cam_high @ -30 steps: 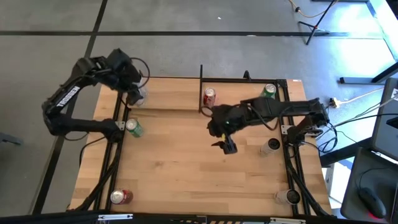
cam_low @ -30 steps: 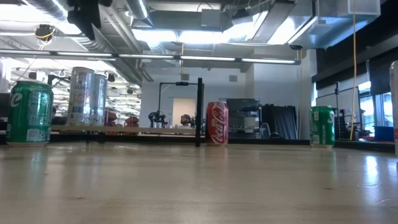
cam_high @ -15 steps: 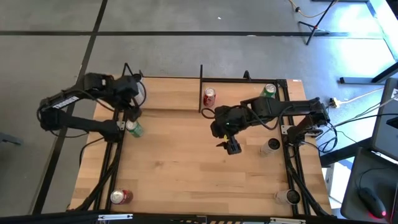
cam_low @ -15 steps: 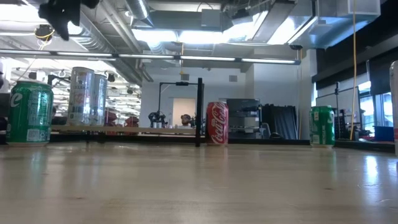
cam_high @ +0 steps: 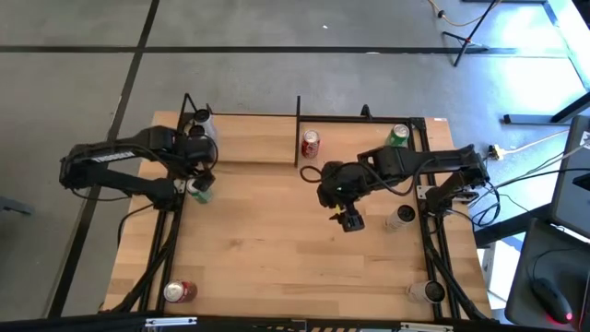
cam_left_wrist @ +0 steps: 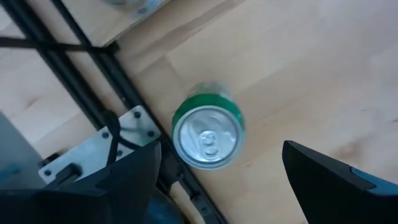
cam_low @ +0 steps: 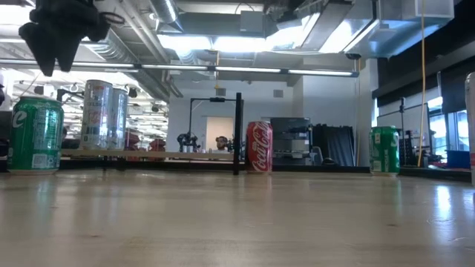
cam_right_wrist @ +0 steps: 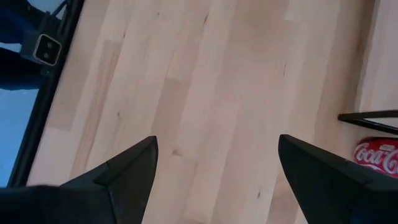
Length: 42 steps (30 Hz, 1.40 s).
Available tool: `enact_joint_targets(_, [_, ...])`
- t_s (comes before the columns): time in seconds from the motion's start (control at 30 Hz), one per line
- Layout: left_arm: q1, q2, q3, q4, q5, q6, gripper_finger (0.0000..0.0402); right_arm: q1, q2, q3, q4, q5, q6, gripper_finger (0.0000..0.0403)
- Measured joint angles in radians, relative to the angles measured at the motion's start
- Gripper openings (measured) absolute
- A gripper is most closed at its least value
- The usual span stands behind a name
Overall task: Place canned beverage on shelf
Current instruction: Put the left green soda can on the shelf
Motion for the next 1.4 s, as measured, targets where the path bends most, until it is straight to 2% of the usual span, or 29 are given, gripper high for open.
enact_joint_targets(0.33, [0.000, 0.000, -0.152, 0.035, 0.031, -0.019, 0.0323, 0.019, 0.000, 0.000, 0.004, 0.018, 0.000, 0.0321])
enact_joint_targets(0.5, [0.000, 0.000, -0.165, 0.094, 0.050, 0.001, 0.0323, 0.019, 0.000, 0.000, 0.009, 0.019, 0.000, 0.0321])
enact_joint_targets(0.8, [0.000, 0.001, -0.171, 0.101, 0.008, 0.028, 0.0323, 0.019, 0.000, 0.000, 0.032, 0.019, -0.001, 0.0321])
enact_joint_targets(1.17, [0.000, 0.004, -0.295, 0.171, 0.037, 0.000, 0.0323, 0.019, 0.000, 0.000, 0.042, 0.019, -0.001, 0.0321])
enact_joint_targets(1.3, [0.000, 0.002, -0.291, 0.202, 0.037, -0.002, 0.0312, 0.019, 0.000, 0.000, 0.051, 0.019, -0.002, 0.0321])
enact_joint_targets(1.4, [0.000, 0.002, -0.291, 0.201, 0.038, 0.001, 0.0289, 0.019, 0.000, 0.000, 0.066, 0.019, -0.005, 0.0321])
